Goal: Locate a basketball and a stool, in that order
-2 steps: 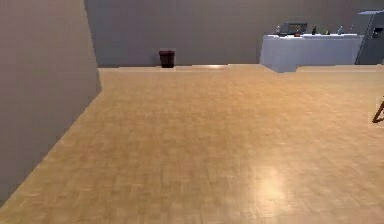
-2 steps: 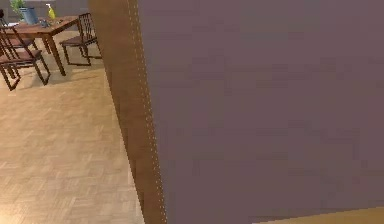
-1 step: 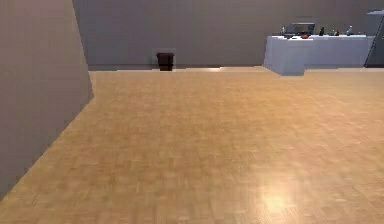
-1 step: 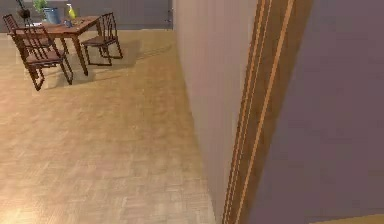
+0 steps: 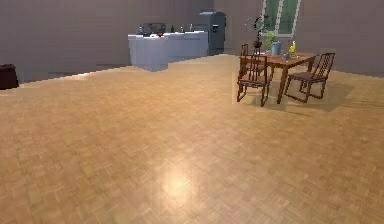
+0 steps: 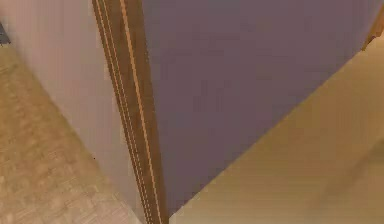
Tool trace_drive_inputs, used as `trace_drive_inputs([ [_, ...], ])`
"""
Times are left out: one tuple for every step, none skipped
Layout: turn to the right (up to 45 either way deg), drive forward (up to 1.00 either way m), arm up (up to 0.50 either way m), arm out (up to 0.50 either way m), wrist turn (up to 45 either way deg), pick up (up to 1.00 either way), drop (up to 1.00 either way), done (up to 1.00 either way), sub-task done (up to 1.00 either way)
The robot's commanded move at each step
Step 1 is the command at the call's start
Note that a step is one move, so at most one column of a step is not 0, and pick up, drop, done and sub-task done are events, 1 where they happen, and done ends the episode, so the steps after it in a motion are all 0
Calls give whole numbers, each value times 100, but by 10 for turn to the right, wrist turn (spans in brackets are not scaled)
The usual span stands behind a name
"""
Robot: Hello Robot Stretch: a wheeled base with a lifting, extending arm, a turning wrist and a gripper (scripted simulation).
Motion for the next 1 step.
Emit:
trace_drive_inputs([
  [0, 45, 0, 0, 0, 0, 0, 0, 0],
])
